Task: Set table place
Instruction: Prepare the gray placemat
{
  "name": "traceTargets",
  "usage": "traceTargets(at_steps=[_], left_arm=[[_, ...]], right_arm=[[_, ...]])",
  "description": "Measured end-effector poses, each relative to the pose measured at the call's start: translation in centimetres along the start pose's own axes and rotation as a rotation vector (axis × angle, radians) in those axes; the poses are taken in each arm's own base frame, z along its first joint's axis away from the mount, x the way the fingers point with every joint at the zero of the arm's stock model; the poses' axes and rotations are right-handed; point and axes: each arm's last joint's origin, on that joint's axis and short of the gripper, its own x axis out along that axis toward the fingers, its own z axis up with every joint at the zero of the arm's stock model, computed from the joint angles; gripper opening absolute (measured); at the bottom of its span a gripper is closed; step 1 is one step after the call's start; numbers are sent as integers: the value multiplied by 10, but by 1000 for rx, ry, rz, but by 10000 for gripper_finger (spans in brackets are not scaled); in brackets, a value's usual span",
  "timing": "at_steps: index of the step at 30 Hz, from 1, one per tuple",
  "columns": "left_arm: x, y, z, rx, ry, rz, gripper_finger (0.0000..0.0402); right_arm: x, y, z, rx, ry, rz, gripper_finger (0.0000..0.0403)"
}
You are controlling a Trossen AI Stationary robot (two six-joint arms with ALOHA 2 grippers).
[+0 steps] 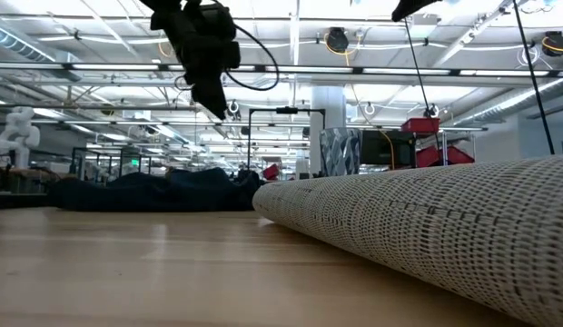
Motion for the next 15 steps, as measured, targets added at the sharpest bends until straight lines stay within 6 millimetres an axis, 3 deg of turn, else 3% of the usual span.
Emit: traceTargets(at_steps=[6,15], left_arm=[[32,-33,7,78,51,-165,223],[106,-74,1,156,226,-312,223]], right_arm=[[-1,5,-5,62,49,130,153],[16,27,-24,44,146,204,153]])
